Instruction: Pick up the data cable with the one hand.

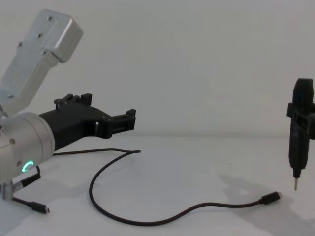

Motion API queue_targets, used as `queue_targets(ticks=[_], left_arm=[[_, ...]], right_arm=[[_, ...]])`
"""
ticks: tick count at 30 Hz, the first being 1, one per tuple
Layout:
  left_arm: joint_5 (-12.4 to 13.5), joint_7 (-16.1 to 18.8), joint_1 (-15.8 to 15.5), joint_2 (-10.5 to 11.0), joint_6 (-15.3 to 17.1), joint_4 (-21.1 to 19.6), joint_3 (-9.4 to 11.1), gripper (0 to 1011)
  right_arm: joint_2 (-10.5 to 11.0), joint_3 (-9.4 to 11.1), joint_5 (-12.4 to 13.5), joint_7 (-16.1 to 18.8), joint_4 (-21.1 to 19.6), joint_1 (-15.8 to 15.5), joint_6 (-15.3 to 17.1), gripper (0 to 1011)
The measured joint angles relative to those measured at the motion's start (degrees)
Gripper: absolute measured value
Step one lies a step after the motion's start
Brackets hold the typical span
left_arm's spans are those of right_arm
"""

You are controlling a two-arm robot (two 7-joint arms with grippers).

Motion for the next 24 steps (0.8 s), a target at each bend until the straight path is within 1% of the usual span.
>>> queue_targets(ticks=[7, 13, 14, 16, 17, 20, 23, 24], left_arm=[[-0.37, -2.18, -0.44, 0.76, 0.63, -0.94, 0.12, 1001], [-1.53, -5.71, -1.21, 2.19, 1.8, -2.24, 0.3, 1001], [-1.86, -6.92, -1.48, 2.65, 2.13, -2.6, 0.35, 1001], [-2.2, -7.96, -1.72, 3.07, 2.49, -2.89, 0.39, 1001], [-2.62, -9.26, -2.02, 3.58, 2.95, -3.21, 0.44, 1001], [-3.3, -11.35, -2.53, 4.37, 3.66, -3.57, 0.49, 1001], [-4.43, -14.62, -3.41, 5.55, 4.78, -4.06, 0.62, 1001], [-4.43, -14.62, -3.41, 5.55, 4.78, -4.06, 0.62, 1001]], right_arm=[[0.0, 0.0, 0.0, 0.0, 0.0, 0.0, 0.0, 275], [0.0, 0.0, 0.0, 0.0, 0.0, 0.0, 0.0, 274], [0.0, 0.0, 0.0, 0.0, 0.0, 0.0, 0.0, 275], [0.0, 0.0, 0.0, 0.0, 0.0, 0.0, 0.0, 275], [0.0, 0.0, 0.0, 0.0, 0.0, 0.0, 0.0, 275], [0.0, 0.0, 0.0, 0.0, 0.0, 0.0, 0.0, 275], [0.0, 0.0, 0.0, 0.0, 0.0, 0.0, 0.0, 274], [0.0, 0.0, 0.0, 0.0, 0.0, 0.0, 0.0, 274]])
